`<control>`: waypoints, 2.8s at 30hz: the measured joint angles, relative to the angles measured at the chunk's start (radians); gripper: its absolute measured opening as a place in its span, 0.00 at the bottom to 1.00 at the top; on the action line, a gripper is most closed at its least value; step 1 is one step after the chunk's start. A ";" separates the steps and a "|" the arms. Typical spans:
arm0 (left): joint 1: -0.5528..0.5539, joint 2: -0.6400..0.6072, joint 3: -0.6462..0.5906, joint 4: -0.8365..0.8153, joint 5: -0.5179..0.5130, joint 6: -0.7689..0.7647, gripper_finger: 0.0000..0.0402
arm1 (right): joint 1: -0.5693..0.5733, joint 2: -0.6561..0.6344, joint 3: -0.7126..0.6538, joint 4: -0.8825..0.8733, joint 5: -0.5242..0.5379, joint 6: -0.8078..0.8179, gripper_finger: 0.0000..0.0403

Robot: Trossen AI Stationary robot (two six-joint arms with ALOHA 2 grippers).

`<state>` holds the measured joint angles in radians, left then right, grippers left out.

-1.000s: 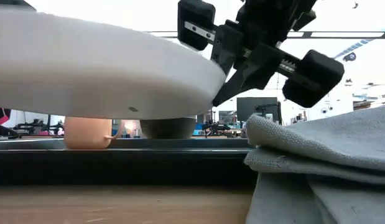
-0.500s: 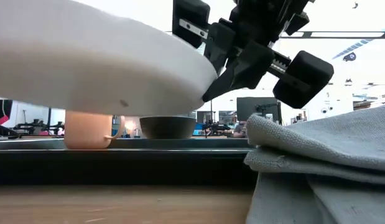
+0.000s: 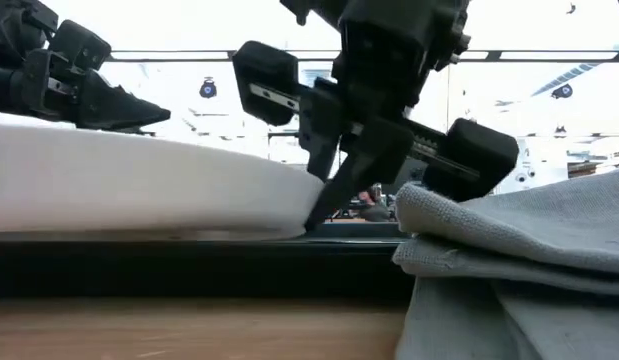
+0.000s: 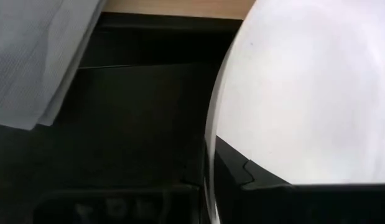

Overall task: Set up tray
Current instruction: Put the plate to the bottom of the mug on the serving tray

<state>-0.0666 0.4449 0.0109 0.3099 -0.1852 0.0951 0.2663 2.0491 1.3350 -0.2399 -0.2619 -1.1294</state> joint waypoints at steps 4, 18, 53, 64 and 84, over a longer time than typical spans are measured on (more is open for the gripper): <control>0.000 0.000 0.000 0.000 0.000 0.000 0.25 | -0.013 -0.006 0.000 0.006 0.002 0.000 0.02; 0.000 0.000 0.000 0.000 0.000 0.000 0.25 | -0.028 0.050 0.006 0.078 0.006 -0.007 0.02; 0.000 0.000 0.000 -0.001 0.000 0.000 0.25 | -0.042 0.054 0.027 0.057 0.156 0.056 0.02; 0.000 0.000 0.000 0.000 0.000 0.000 0.25 | -0.046 0.054 0.027 0.057 0.156 0.063 0.02; 0.000 0.000 0.001 0.000 0.000 0.000 0.25 | -0.049 0.052 0.088 -0.038 0.160 0.168 0.29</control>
<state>-0.0669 0.4446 0.0116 0.3096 -0.1852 0.0952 0.2176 2.1014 1.4228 -0.2775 -0.1019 -0.9615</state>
